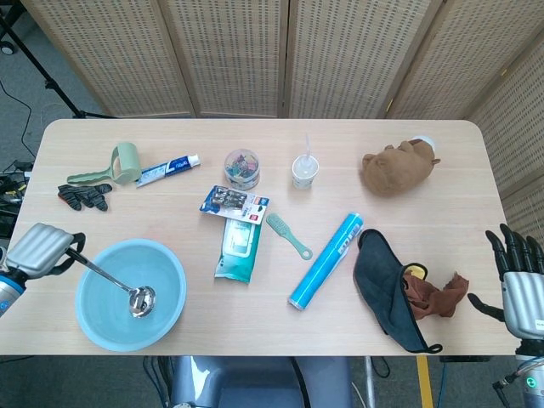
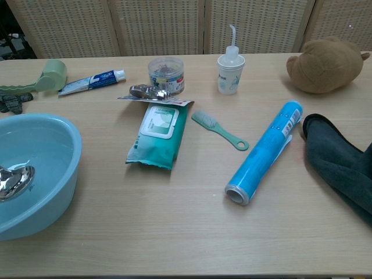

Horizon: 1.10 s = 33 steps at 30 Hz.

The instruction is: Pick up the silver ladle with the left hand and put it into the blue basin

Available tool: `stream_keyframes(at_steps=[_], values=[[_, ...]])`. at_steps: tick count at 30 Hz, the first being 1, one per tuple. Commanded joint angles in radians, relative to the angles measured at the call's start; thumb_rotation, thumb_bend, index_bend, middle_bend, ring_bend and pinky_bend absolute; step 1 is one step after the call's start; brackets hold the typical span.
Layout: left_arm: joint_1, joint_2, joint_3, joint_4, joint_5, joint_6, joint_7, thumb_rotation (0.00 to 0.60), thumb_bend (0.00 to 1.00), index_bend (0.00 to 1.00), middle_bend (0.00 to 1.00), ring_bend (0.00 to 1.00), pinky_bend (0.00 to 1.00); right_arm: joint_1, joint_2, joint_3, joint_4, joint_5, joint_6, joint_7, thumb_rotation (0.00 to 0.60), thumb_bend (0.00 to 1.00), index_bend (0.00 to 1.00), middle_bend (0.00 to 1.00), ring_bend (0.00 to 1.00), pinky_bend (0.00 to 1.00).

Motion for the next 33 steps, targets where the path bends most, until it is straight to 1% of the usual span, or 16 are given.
stream_keyframes(at_steps=[1, 2, 6, 9, 12, 13, 14, 16, 17, 20, 23, 25, 27, 33], values=[[-0.052, 0.056, -0.002, -0.12, -0.055, -0.105, 0.185, 0.6, 0.67, 0.9, 1.0, 0.99, 1.0, 0.002, -0.001, 0.002, 0.002, 0.003, -0.003, 0.002, 0.6, 0.0, 0.0, 0.0, 0.0, 0.0], [-0.059, 0.06, -0.012, -0.15, -0.079, -0.115, 0.223, 0.6, 0.67, 0.9, 1.0, 0.99, 1.0, 0.004, -0.001, 0.003, 0.004, 0.006, -0.006, 0.003, 0.6, 0.0, 0.0, 0.0, 0.0, 0.0], [-0.082, 0.057, -0.028, -0.205, -0.166, -0.17, 0.332, 0.6, 0.67, 0.9, 1.0, 0.99, 1.0, 0.006, -0.002, 0.006, 0.01, 0.014, -0.013, 0.008, 0.6, 0.0, 0.0, 0.0, 0.0, 0.0], [-0.118, 0.058, -0.031, -0.235, -0.274, -0.251, 0.454, 0.6, 0.68, 0.9, 1.0, 0.99, 1.0, 0.007, -0.002, 0.006, 0.014, 0.019, -0.018, 0.01, 0.6, 0.0, 0.0, 0.0, 0.0, 0.0], [-0.153, 0.052, -0.03, -0.261, -0.381, -0.288, 0.575, 0.6, 0.68, 0.91, 1.0, 0.99, 1.0, 0.009, -0.004, 0.006, 0.015, 0.017, -0.019, 0.009, 0.6, 0.0, 0.0, 0.0, 0.0, 0.0], [-0.168, 0.045, -0.03, -0.271, -0.429, -0.29, 0.623, 0.6, 0.68, 0.91, 1.0, 0.99, 1.0, 0.009, -0.004, 0.006, 0.016, 0.017, -0.019, 0.007, 0.6, 0.0, 0.0, 0.0, 0.0, 0.0], [-0.174, 0.042, -0.03, -0.275, -0.453, -0.289, 0.644, 0.6, 0.68, 0.91, 1.0, 0.99, 1.0, 0.009, -0.005, 0.006, 0.016, 0.017, -0.018, 0.007, 0.6, 0.0, 0.0, 0.0, 0.0, 0.0], [-0.2, 0.032, -0.028, -0.295, -0.535, -0.271, 0.717, 0.6, 0.68, 0.91, 1.0, 0.99, 1.0, 0.008, -0.005, 0.007, 0.017, 0.02, -0.018, 0.006, 0.6, 0.0, 0.0, 0.0, 0.0, 0.0], [-0.205, 0.03, -0.026, -0.299, -0.554, -0.265, 0.733, 0.6, 0.68, 0.91, 1.0, 0.99, 1.0, 0.008, -0.005, 0.007, 0.017, 0.021, -0.018, 0.006, 0.6, 0.0, 0.0, 0.0, 0.0, 0.0], [-0.244, 0.022, -0.008, -0.326, -0.661, -0.251, 0.813, 0.6, 0.69, 0.91, 1.0, 0.99, 1.0, 0.009, -0.003, 0.009, 0.019, 0.026, -0.021, 0.009, 0.6, 0.0, 0.0, 0.0, 0.0, 0.0], [-0.272, 0.008, 0.006, -0.34, -0.724, -0.225, 0.861, 0.6, 0.69, 0.91, 1.0, 0.99, 1.0, 0.009, -0.003, 0.009, 0.02, 0.026, -0.022, 0.011, 0.6, 0.0, 0.0, 0.0, 0.0, 0.0], [-0.285, -0.002, 0.008, -0.347, -0.749, -0.206, 0.871, 0.6, 0.69, 0.91, 1.0, 0.99, 1.0, 0.009, -0.002, 0.01, 0.02, 0.028, -0.022, 0.014, 0.6, 0.0, 0.0, 0.0, 0.0, 0.0], [-0.288, -0.009, 0.006, -0.35, -0.75, -0.186, 0.866, 0.6, 0.69, 0.91, 1.0, 0.99, 1.0, 0.009, 0.0, 0.01, 0.02, 0.028, -0.022, 0.016, 0.6, 0.0, 0.0, 0.0, 0.0, 0.0], [-0.284, -0.021, -0.003, -0.347, -0.707, -0.137, 0.816, 0.6, 0.69, 0.91, 1.0, 0.99, 1.0, 0.009, 0.003, 0.008, 0.018, 0.025, -0.023, 0.022, 0.6, 0.0, 0.0, 0.0, 0.0, 0.0]])
